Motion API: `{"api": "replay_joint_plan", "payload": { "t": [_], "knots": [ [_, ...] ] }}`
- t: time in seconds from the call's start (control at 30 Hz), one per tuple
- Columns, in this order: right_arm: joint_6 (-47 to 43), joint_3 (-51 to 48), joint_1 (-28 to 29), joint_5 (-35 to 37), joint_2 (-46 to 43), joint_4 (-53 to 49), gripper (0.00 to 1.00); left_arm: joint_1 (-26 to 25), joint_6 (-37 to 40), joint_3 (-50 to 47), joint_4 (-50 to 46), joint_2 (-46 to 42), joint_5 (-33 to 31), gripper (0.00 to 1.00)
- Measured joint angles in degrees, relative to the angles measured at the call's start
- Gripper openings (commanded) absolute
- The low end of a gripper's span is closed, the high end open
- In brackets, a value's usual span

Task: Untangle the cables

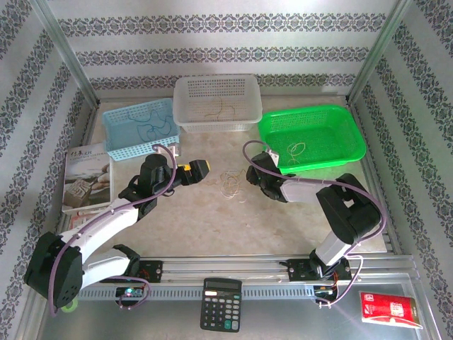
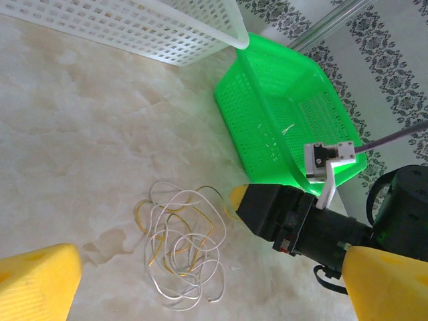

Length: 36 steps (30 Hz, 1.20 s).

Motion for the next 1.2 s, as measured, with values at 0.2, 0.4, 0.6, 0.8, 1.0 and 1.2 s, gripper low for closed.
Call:
{"api": "replay_joint_plan", "payload": {
  "t": [0.2,0.4,0.6,0.8,1.0,1.2],
  "knots": [
    [0.4,0.0,-0.2,0.2,0.8,1.7,0.16,0.0,-0.2,0.0,0.0,0.0,0.2,1.00],
    [-0.3,0.1,-1.3,-1.4,1.2,2.8,0.00,0.0,-0.2,0.0,0.0,0.0,0.4,1.00],
    [-0.7,0.0,-1.6,-4.2,-2.4,1.3,0.00,0.0,-0.2,0.0,0.0,0.5,0.7,1.00],
    [-2.0,1.5,-0.8,-6.3,-13.2,-0.9,0.00,0.0,1.0,0.0,0.0,0.7,1.9,1.00],
    [-3.3,5.2,-0.1,-8.7,-19.0,-3.2,0.00,0.0,4.7,1.3,0.0,1.4,5.0,1.00],
    [-5.0,9.1,0.9,-11.4,-22.6,-6.4,0.00,0.0,10.8,5.0,-0.1,3.4,8.8,1.00]
  ]
}}
